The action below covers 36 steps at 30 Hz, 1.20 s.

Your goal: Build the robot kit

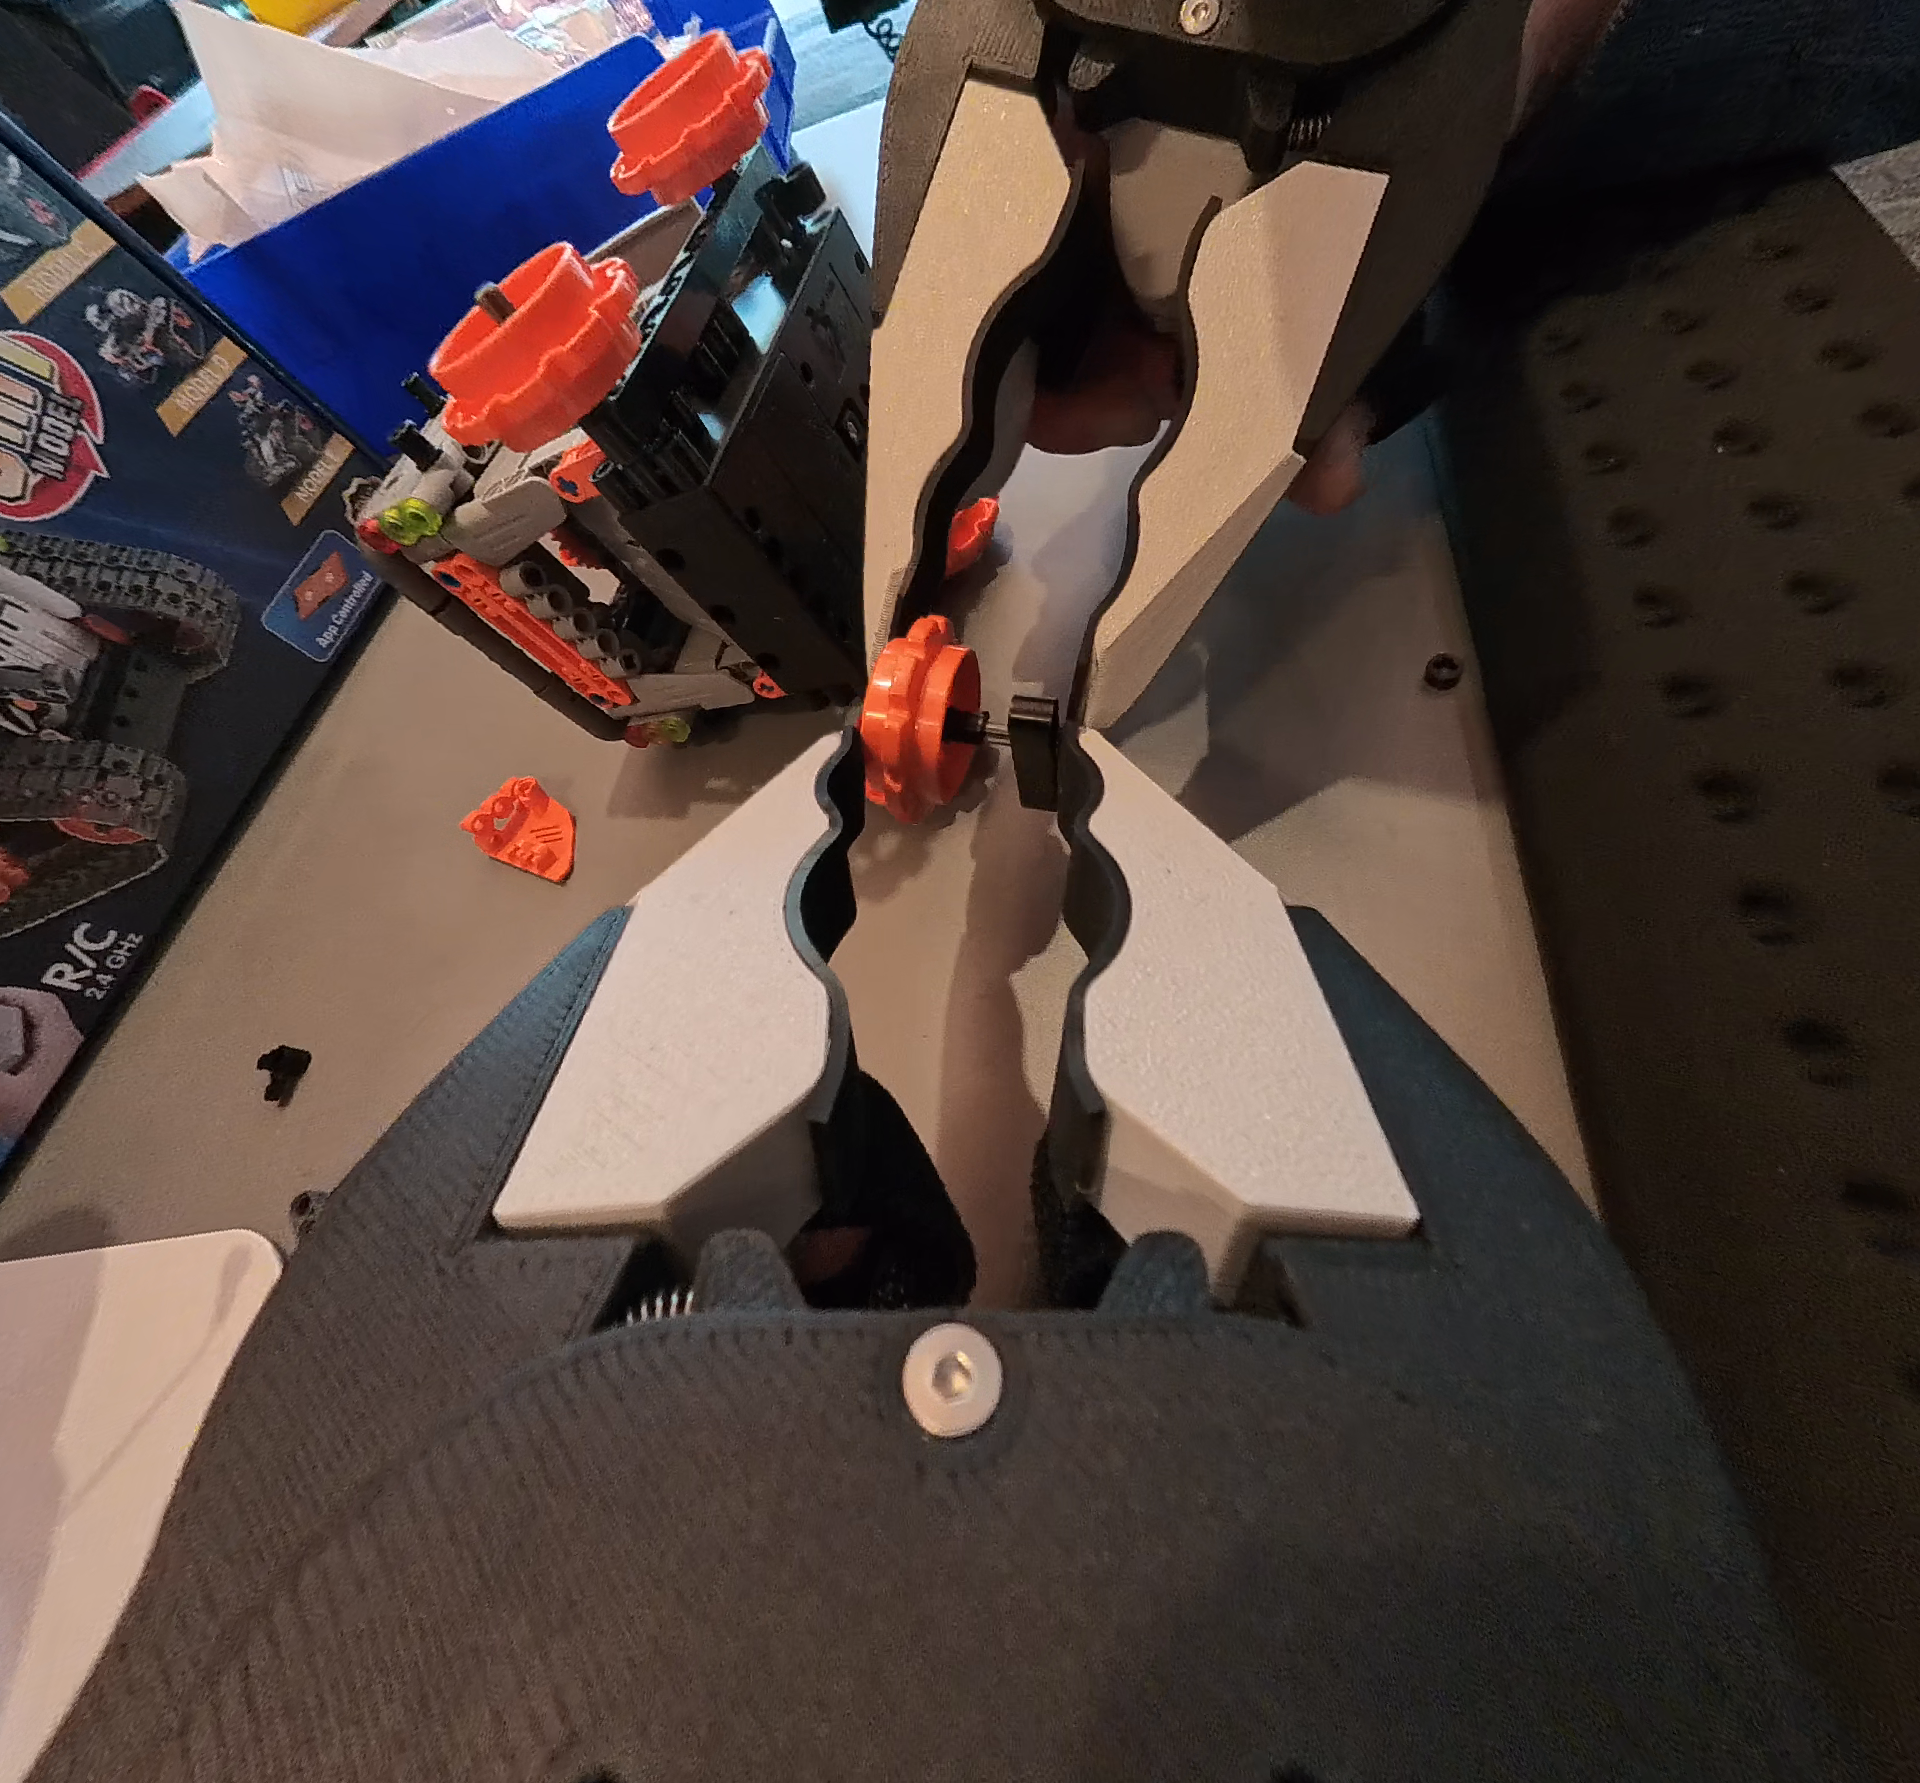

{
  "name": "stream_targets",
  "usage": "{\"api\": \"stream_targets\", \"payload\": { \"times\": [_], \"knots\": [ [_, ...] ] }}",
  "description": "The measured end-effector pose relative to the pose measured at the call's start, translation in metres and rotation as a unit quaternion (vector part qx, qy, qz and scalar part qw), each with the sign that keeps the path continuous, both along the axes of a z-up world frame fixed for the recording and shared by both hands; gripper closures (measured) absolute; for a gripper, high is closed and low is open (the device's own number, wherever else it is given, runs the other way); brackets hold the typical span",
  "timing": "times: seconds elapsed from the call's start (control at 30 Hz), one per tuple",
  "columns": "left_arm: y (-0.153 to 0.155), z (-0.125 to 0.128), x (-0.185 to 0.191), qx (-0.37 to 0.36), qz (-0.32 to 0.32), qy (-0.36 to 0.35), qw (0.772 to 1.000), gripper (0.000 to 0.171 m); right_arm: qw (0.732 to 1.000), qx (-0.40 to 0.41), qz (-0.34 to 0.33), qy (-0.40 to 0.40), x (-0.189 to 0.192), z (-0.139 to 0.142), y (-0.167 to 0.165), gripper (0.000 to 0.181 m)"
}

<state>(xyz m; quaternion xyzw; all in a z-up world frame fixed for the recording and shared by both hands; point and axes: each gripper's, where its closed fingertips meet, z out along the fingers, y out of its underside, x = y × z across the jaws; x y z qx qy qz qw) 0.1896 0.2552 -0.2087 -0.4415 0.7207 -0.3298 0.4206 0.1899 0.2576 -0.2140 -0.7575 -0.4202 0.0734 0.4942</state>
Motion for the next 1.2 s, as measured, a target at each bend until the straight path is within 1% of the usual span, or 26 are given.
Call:
{"api": "stream_targets", "payload": {
  "times": [0.17,0.3,0.4,0.77,1.0,1.03,1.07,1.1,1.17,1.2],
  "knots": [
    [0.000,-0.004,0.000,-0.009,0.006,0.002,1.000,0.135,1.000,0.001,-0.004,-0.015,0.000,-0.004,0.001,0.148],
    [0.000,-0.013,0.000,-0.020,0.010,0.016,1.000,0.135,1.000,-0.008,-0.004,-0.028,0.000,-0.011,0.002,0.149],
    [-0.002,-0.020,-0.001,-0.014,0.009,0.032,0.999,0.136,0.999,-0.021,-0.004,-0.035,0.001,-0.018,0.002,0.155],
    [-0.003,-0.022,-0.002,-0.016,0.012,0.039,0.999,0.136,0.999,-0.032,-0.008,-0.033,-0.001,-0.022,0.001,0.157],
    [-0.002,-0.024,0.000,-0.030,0.009,0.050,0.998,0.136,0.999,-0.023,0.005,-0.034,0.001,-0.022,0.001,0.153],
    [-0.003,-0.025,-0.001,-0.049,0.004,0.058,0.997,0.136,0.999,-0.026,0.012,-0.034,0.000,-0.023,0.000,0.153],
    [-0.003,-0.026,-0.001,-0.051,0.001,0.060,0.997,0.136,0.999,-0.026,0.016,-0.036,0.000,-0.024,-0.001,0.152],
    [-0.003,-0.028,-0.001,-0.036,-0.003,0.063,0.997,0.135,0.999,-0.027,0.020,-0.041,-0.001,-0.025,-0.001,0.151],
    [-0.008,-0.034,-0.002,-0.041,-0.016,0.085,0.995,0.135,0.998,-0.041,0.032,-0.046,-0.003,-0.031,-0.005,0.151],
    [-0.010,-0.034,-0.003,-0.037,-0.023,0.085,0.995,0.135,0.997,-0.043,0.038,-0.045,-0.005,-0.031,-0.006,0.151]
  ]
}}
